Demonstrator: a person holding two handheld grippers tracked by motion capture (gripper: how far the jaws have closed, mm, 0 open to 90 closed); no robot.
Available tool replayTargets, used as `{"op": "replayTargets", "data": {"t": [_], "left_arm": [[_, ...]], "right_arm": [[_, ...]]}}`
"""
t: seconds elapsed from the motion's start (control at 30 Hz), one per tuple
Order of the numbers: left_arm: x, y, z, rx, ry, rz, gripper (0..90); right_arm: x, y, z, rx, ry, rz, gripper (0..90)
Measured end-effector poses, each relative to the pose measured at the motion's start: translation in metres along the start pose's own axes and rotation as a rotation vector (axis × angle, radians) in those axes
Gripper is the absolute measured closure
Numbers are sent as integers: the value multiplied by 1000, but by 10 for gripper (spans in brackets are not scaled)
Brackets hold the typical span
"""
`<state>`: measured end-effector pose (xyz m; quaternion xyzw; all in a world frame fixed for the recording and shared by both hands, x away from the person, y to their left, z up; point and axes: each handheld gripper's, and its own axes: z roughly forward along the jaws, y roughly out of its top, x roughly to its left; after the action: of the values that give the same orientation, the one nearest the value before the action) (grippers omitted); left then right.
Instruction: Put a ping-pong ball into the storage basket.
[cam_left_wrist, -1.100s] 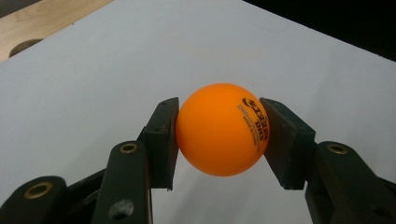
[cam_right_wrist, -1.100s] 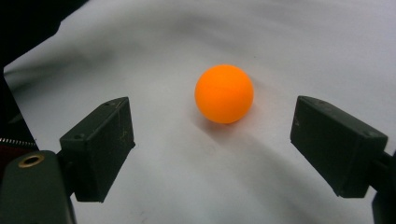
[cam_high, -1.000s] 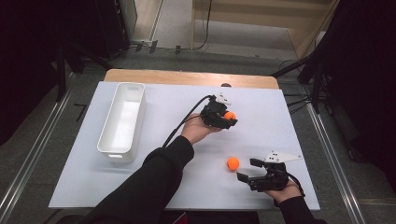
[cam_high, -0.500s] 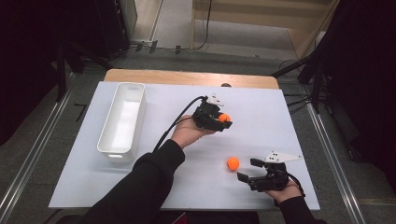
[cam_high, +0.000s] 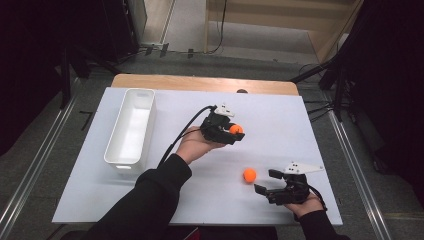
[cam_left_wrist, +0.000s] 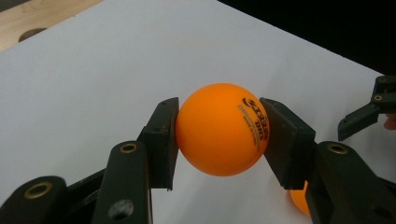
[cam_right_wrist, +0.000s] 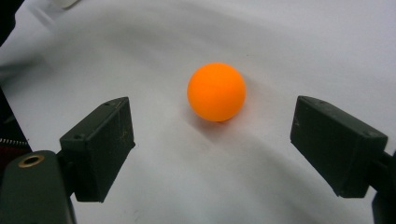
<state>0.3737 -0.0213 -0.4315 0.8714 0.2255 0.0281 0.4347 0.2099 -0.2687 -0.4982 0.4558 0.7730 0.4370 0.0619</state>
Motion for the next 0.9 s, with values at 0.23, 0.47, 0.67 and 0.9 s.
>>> {"op": "replayTargets", "data": {"t": [0.23,0.47,0.67,0.9], "left_arm": [[-2,-8,-8,-9,-7,-3,505],[-2,-16,-18,-2,-2,-20,505],[-3,-20,-28,-9,-4,-20,505],[-1,-24,-36,-31,-7,-50,505]], "right_arm": [[1,1,2,-1,8,-6,120],[0,1,1,4,-2,-3,120],[0,1,0,10,-7,0,120],[1,1,1,-3,-5,-9,120]]}}
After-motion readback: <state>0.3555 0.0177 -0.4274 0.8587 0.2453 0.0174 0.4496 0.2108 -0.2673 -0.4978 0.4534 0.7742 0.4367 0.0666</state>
